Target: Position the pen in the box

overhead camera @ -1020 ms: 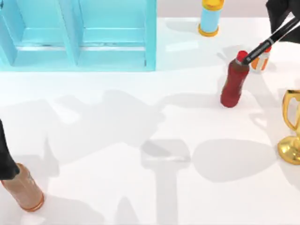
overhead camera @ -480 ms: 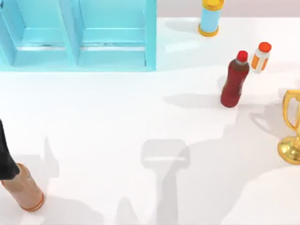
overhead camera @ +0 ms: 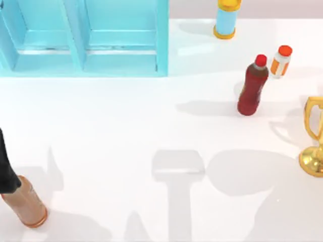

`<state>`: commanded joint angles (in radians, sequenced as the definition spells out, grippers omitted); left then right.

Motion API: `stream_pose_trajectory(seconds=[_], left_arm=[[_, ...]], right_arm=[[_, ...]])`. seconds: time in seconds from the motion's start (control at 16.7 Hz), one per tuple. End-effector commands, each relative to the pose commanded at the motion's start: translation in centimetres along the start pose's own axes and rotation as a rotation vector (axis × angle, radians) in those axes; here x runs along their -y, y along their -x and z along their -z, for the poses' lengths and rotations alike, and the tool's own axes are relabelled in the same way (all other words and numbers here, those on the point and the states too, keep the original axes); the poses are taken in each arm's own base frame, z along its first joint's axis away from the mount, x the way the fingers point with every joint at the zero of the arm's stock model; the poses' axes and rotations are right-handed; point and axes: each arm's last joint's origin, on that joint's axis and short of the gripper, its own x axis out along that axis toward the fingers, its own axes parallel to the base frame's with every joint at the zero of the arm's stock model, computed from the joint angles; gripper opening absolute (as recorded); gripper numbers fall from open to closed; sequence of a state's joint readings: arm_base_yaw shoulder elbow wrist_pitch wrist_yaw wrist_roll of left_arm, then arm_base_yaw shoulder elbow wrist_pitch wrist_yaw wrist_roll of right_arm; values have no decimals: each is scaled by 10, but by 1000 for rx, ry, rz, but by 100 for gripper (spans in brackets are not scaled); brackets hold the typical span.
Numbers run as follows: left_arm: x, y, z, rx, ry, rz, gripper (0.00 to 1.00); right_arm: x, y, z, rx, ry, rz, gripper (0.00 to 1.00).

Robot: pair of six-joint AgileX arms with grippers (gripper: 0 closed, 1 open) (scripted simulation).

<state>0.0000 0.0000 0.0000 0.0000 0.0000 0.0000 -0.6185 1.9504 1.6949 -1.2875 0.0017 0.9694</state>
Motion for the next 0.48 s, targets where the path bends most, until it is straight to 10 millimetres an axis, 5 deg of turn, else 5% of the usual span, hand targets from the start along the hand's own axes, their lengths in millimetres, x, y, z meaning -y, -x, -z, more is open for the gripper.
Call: stream_pose_trajectory(seconds=[0.48], left_arm=[[0,0,0,0,0,0,100]], right_arm=[[-2,-15,10,8,2,-11,0]])
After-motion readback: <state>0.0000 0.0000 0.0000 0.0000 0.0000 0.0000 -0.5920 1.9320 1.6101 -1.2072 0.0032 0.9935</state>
